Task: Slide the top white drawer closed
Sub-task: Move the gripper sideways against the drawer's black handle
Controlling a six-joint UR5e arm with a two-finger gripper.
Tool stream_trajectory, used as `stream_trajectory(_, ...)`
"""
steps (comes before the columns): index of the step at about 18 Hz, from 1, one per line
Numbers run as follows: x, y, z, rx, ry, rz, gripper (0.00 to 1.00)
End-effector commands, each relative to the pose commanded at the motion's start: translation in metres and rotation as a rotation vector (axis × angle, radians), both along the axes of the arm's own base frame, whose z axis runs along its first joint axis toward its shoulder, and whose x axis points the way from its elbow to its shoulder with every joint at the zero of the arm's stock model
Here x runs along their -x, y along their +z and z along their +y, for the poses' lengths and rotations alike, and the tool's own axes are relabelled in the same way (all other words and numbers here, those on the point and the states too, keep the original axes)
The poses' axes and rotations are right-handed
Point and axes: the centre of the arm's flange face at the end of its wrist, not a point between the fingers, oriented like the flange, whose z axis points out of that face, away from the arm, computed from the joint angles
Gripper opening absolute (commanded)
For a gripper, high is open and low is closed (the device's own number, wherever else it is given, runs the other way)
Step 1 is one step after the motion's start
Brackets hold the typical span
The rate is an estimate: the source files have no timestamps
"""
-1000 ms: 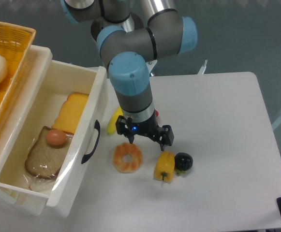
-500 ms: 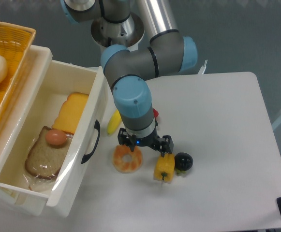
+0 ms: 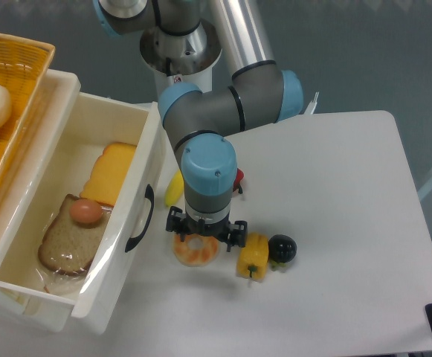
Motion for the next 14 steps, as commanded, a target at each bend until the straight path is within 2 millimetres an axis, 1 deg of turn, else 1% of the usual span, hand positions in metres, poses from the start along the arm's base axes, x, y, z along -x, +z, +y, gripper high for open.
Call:
stream_trajectory(1,0.0047,0.0003,-0.0028,-0.013,0.013,-0.024,1.00)
stream_trajectory(3,0.0073,0.0012,-0.0047,-0.029,0.024,-0.048,1.00)
stream_trajectory(14,0.0027,0.0060,-0.0039,-0.047,0.023,-0.070,1.00)
